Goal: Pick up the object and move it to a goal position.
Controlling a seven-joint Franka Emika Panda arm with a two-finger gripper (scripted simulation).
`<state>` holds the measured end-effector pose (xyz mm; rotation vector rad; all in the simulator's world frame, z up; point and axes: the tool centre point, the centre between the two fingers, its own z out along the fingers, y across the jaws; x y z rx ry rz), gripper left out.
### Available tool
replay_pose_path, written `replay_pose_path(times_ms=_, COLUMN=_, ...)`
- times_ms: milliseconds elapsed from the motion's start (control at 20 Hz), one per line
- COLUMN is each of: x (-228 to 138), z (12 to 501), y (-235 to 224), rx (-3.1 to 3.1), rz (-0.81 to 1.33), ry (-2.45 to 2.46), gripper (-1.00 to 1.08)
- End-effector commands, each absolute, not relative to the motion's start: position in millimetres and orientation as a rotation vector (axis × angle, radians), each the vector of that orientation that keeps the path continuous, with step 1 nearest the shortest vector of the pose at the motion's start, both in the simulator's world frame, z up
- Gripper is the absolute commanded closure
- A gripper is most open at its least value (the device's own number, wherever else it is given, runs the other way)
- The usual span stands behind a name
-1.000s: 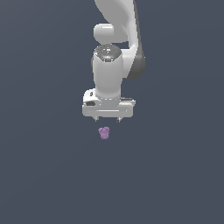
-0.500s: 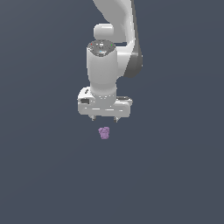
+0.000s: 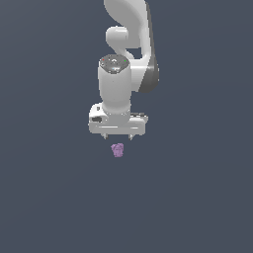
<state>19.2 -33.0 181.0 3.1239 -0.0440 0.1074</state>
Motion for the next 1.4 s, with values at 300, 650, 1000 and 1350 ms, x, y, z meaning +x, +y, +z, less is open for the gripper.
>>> replay_pose_path(times_ms=300, x=8.8, z=122.4, y=-39.1, rx=3.128, rz=0.04, ry=0.148, gripper=-0.92)
replay_pose_path(times_ms=650, x=0.6, z=90.3, y=-41.6, rx=3.13, rz=0.005, ry=0.255, gripper=-0.92)
replay_pose_path(times_ms=1000, x=-0.7, z=85.1, y=-42.0, rx=3.13, rz=0.0, ry=0.265, gripper=-0.92)
replay_pose_path(times_ms=1350, x=-1.8, z=56.3, y=-42.1, rx=3.13, rz=0.0, ry=0.268, gripper=-0.92)
